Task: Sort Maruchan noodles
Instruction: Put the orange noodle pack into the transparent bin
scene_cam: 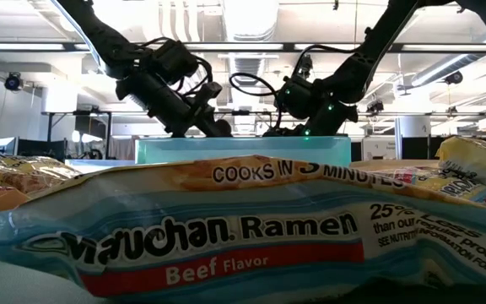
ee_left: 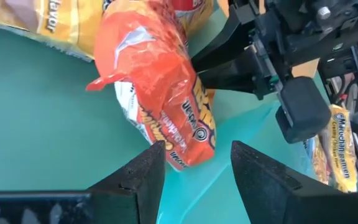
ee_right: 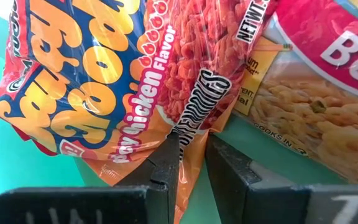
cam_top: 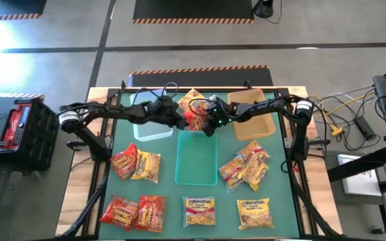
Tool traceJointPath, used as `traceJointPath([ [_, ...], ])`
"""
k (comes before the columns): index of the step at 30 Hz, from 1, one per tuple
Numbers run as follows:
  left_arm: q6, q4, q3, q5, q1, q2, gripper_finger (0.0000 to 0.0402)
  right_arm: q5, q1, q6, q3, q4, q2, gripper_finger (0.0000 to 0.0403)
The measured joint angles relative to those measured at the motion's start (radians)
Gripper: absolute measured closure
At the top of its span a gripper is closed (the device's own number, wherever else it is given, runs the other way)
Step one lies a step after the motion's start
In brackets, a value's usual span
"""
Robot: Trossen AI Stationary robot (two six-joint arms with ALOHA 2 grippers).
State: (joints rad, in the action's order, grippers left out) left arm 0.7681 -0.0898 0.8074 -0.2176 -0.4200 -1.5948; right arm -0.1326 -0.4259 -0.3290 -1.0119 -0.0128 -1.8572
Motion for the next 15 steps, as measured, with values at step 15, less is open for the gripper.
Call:
traceJointPath([
  [15, -0.215, 0.349, 0.269, 0.191, 0.027, -0.062, 0.0148, -0.006, 0.000, 0.029, 0.001, -0.003, -0.001, 0.0335],
])
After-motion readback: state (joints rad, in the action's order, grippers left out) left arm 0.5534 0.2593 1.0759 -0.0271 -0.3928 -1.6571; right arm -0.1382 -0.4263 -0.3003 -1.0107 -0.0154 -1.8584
